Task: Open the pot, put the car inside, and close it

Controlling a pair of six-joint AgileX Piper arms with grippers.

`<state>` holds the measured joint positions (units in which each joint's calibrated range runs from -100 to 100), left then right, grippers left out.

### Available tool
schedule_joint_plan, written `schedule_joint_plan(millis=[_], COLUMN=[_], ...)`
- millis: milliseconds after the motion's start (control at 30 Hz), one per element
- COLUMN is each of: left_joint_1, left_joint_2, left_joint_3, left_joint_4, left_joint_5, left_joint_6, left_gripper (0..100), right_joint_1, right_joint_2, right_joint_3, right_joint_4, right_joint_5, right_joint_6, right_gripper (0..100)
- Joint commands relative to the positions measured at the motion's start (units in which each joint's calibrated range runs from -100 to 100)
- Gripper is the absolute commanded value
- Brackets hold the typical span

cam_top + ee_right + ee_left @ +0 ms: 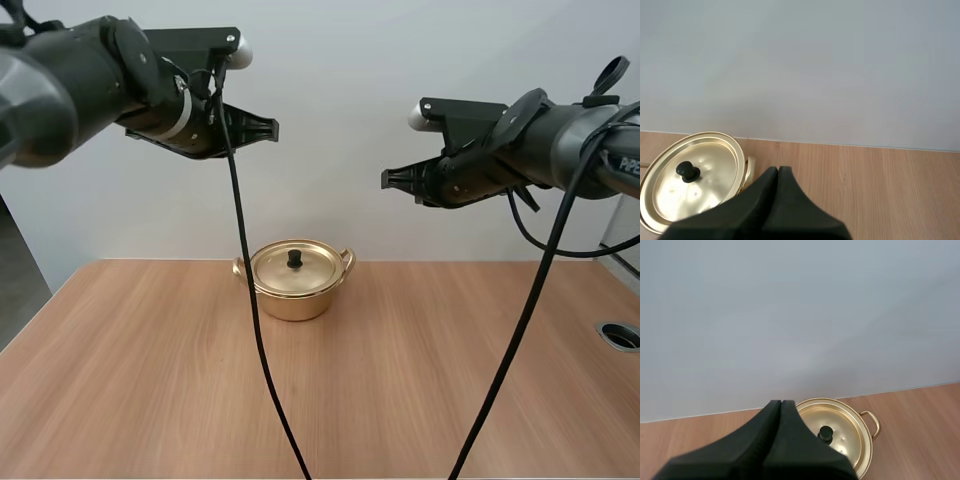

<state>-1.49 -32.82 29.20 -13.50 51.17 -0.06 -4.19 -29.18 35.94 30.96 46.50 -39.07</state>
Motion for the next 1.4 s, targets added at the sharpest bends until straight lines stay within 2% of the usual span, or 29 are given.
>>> schedule_joint_plan(millis=[0, 67, 133, 233, 367, 467, 600, 700, 900, 1033, 1267, 1367], left_joint_1=[0.05, 0.05, 0.05, 0.05, 0.12, 0.12, 0.12, 0.21, 0.33, 0.33, 0.33, 0.33], left_joint_2=[-6.2, -7.7, -9.4, -12.6, -18.6, -22.6, -28.4, -34.5, -50.5, -59.0, -67.2, -67.2], left_joint_3=[25.0, 31.8, 37.6, 44.6, 52.0, 54.8, 57.6, 61.8, 70.4, 70.8, 70.8, 70.8], left_joint_4=[1.8, 2.0, 2.0, 1.9, 1.8, 1.8, 0.4, 0.4, 0.4, 0.4, 0.4, 0.4], left_joint_5=[-55.9, -62.9, -67.8, -71.4, -71.6, -69.6, -56.7, -53.3, -53.5, -52.7, -54.1, -55.2], left_joint_6=[-0.2, -0.2, -0.2, -0.2, -0.2, -0.2, -0.6, -0.3, -0.3, -0.3, -0.3, -0.3], left_gripper=[0, 0, 0, 0, 0, 0, 0, 0, 0, 0, 0, 0], right_joint_1=[0.0, 0.0, 0.0, 0.0, 0.0, 0.0, 0.0, 0.0, 0.0, 0.0, 0.0, 0.0], right_joint_2=[-1.2, -2.6, -5.4, -12.7, -25.6, -34.2, -44.8, -51.0, -56.6, -58.0, -58.0, -58.0], right_joint_3=[0.0, 0.2, 2.6, 11.6, 25.9, 32.5, 38.5, 41.4, 47.1, 50.8, 56.9, 58.5], right_joint_4=[-0.2, -0.3, 0.3, -0.6, -0.7, -0.7, -1.2, -1.2, -3.3, -4.7, -5.5, -6.4], right_joint_5=[-0.2, -0.2, -4.8, -15.1, -25.3, -25.9, -21.1, -20.0, -19.4, -19.4, -30.7, -31.9], right_joint_6=[-0.4, -0.4, -0.4, -1.3, -5.9, -5.9, -7.0, -7.3, -8.7, -9.0, -10.5, -10.5], right_gripper=[0, 0, 0, 0, 0, 0, 0, 0, 0, 0, 0, 0])
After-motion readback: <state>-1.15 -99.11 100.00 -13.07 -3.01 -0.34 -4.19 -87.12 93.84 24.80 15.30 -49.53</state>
